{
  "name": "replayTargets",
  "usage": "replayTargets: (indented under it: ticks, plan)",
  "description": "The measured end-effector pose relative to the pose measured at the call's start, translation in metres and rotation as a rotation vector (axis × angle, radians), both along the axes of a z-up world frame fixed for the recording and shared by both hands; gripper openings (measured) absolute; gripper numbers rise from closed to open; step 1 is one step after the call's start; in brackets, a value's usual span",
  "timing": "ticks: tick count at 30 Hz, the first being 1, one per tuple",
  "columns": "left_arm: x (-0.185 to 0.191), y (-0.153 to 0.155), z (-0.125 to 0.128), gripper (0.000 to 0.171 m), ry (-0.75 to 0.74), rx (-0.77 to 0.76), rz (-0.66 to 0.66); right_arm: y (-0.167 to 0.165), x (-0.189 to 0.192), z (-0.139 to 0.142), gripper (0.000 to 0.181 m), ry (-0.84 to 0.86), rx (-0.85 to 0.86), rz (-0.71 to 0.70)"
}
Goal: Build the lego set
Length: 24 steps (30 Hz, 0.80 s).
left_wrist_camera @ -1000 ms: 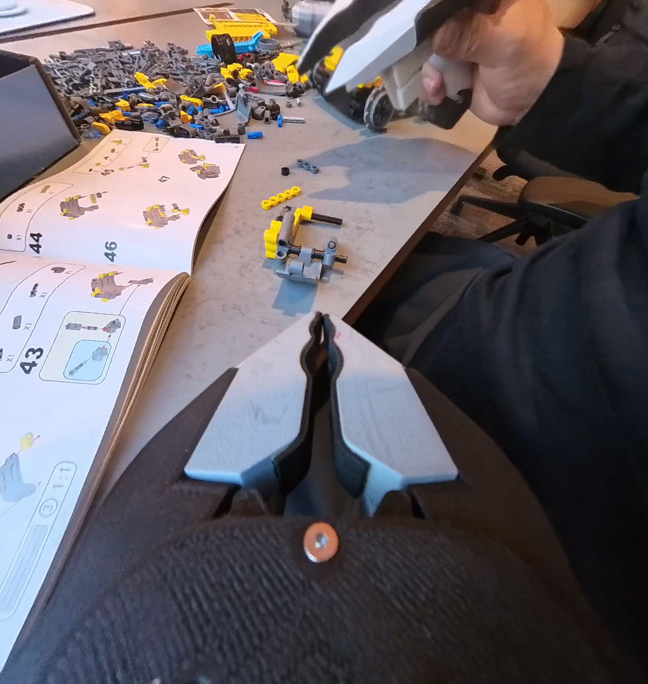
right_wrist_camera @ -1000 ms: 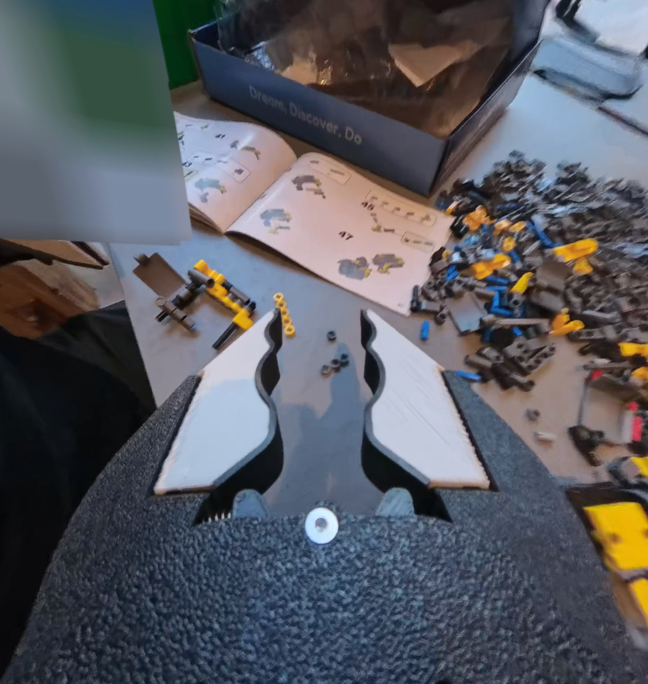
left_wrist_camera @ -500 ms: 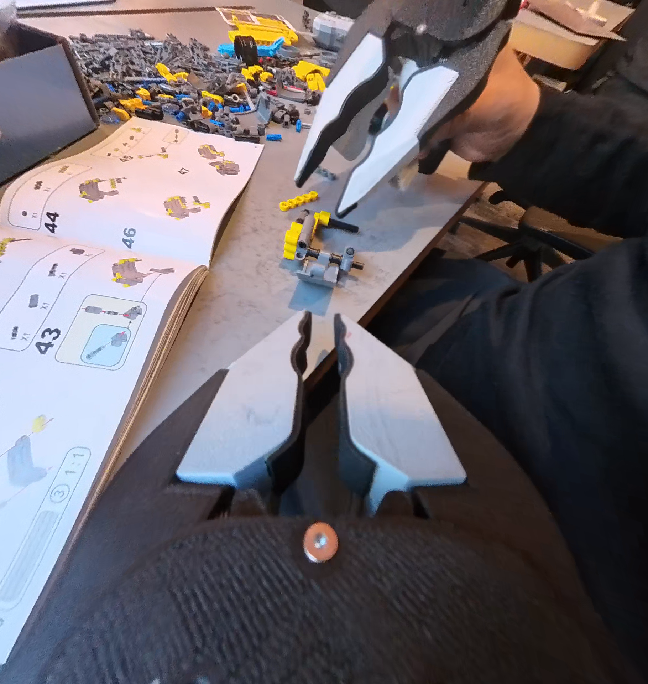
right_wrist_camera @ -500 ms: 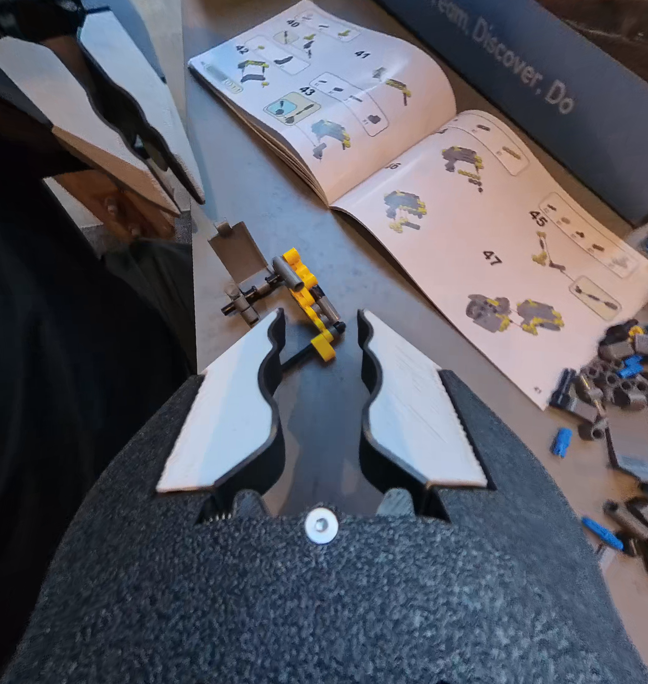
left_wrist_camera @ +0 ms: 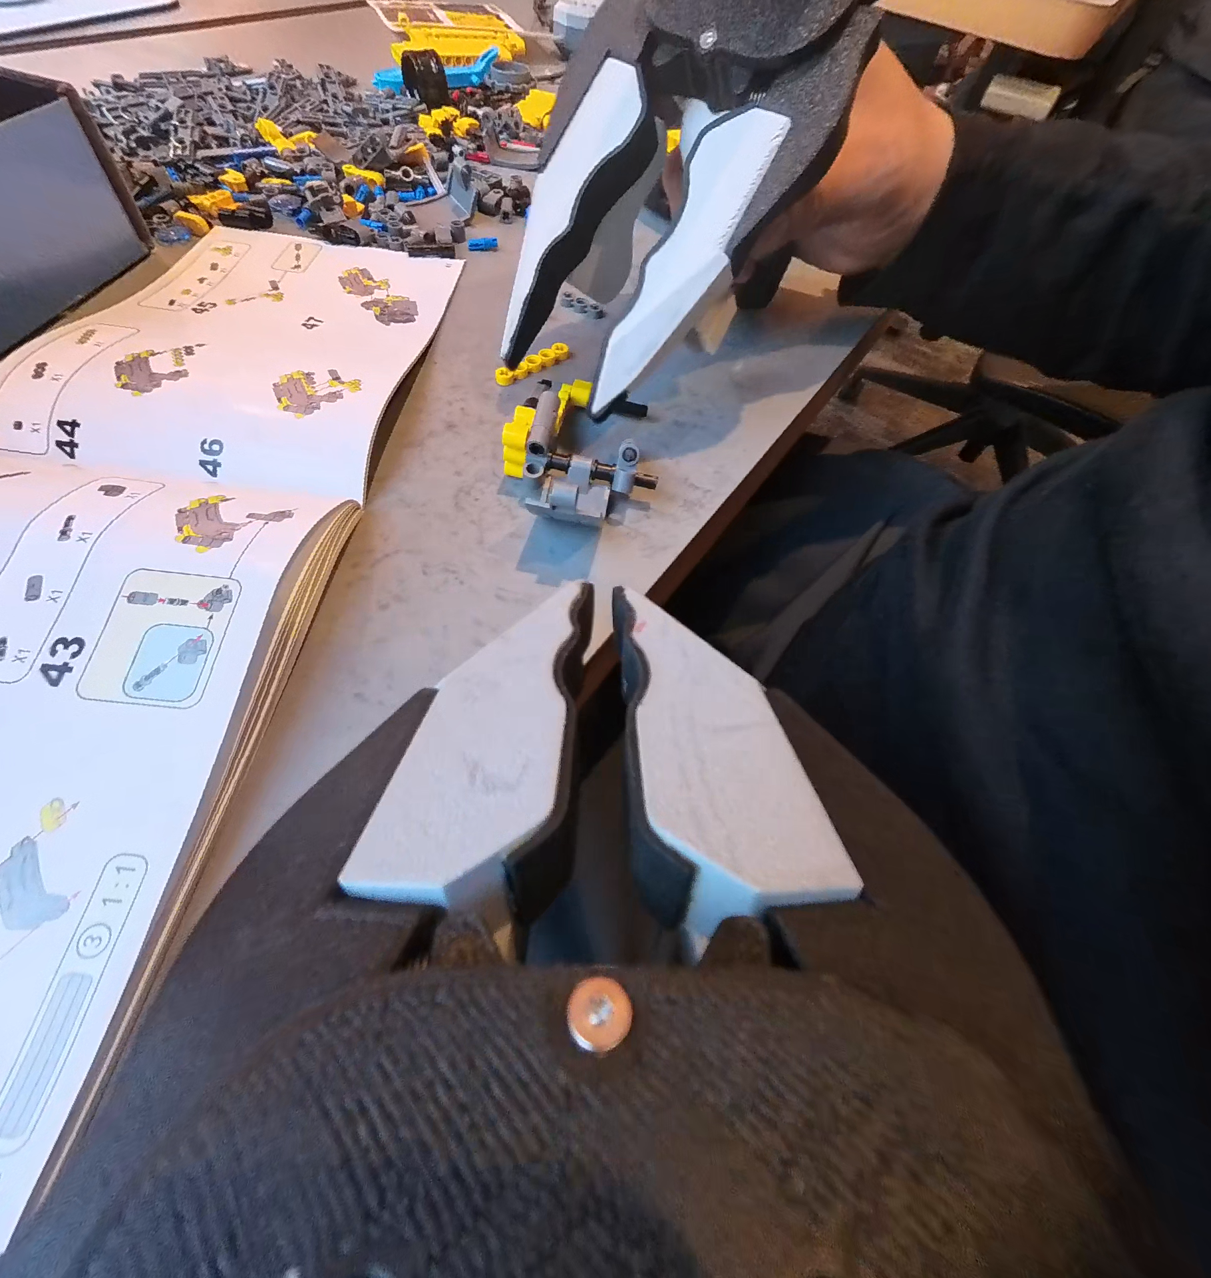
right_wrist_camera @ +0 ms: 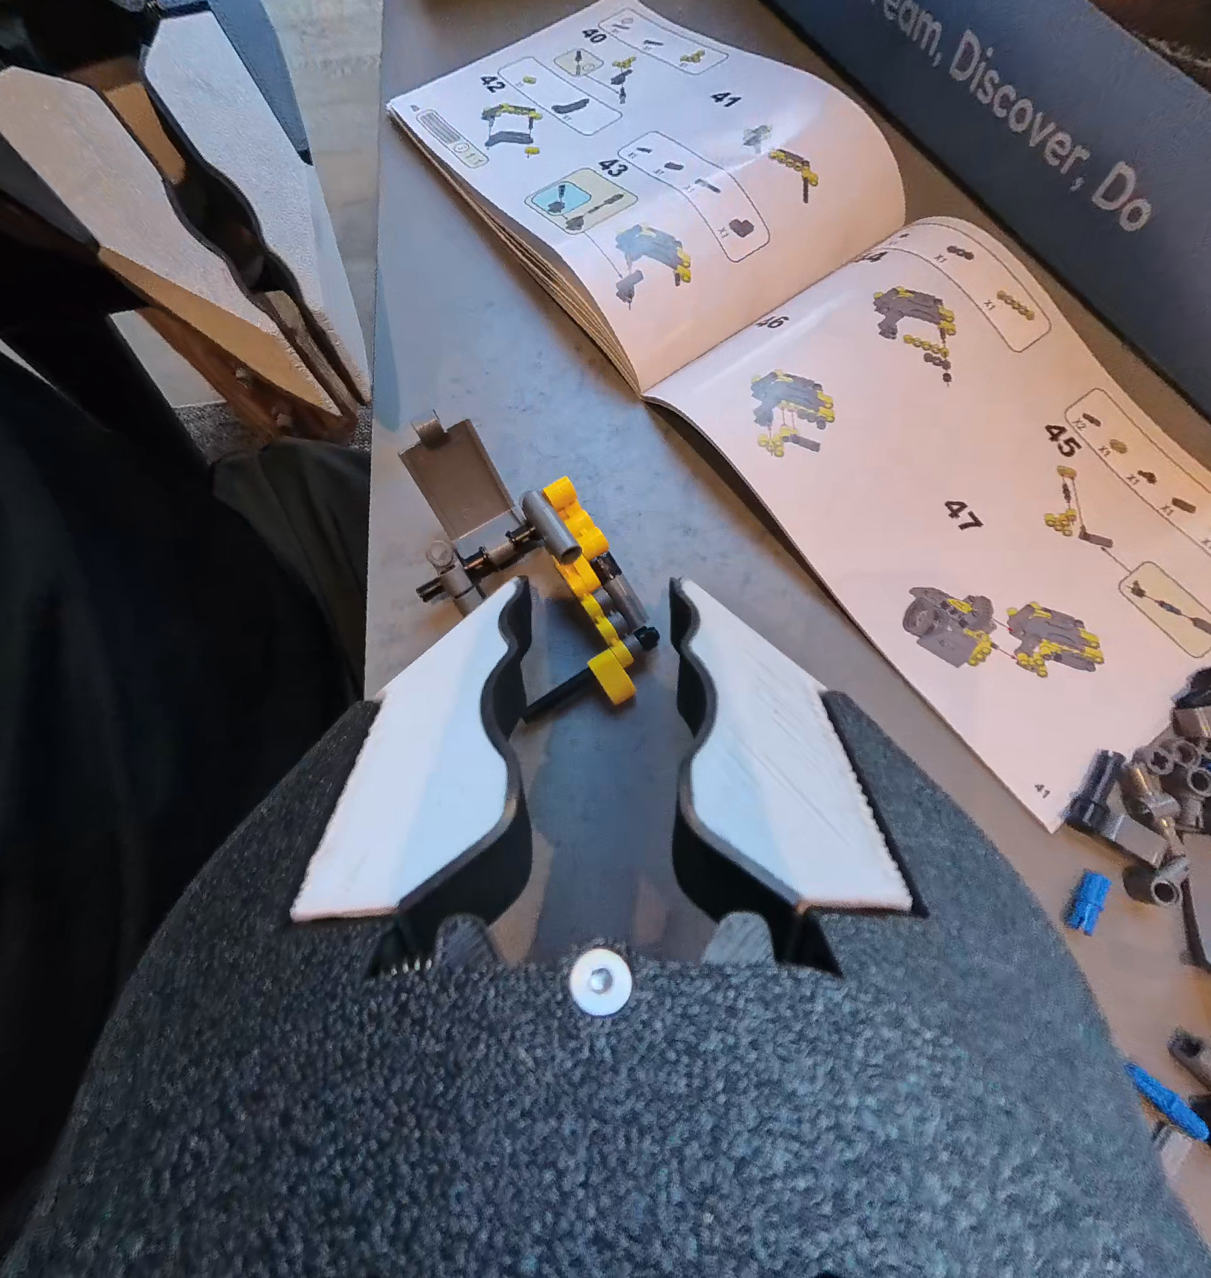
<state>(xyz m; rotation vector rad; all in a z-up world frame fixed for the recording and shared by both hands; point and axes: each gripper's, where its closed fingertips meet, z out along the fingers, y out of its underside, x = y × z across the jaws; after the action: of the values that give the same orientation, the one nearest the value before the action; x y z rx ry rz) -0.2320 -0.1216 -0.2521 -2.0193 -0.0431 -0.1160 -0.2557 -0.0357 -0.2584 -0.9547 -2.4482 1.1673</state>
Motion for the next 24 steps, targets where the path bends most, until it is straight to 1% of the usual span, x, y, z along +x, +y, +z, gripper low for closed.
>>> replayTargets:
  ticks: [6,10,16,20,24]
  plan:
    - [0.003,-0.002,0.003,0.003,0.010,0.021,-0.018,-0.008,-0.001,-0.010,0.039,-0.031,0.054,0.054]
    - [0.003,-0.003,0.005,0.004,0.004,0.032,-0.020,-0.014,0.001,-0.016,0.021,-0.045,0.095,0.092]
    - [-0.004,-0.003,0.004,0.015,-0.032,0.027,0.013,-0.014,0.000,-0.016,0.018,-0.030,0.132,0.097]
    - [-0.011,-0.002,0.004,0.026,-0.048,0.023,0.059,-0.016,0.000,-0.012,0.017,-0.014,0.113,0.089]
    - [-0.014,0.000,-0.002,0.028,-0.052,-0.015,0.078,-0.018,0.000,-0.007,0.017,0.008,0.084,0.089]
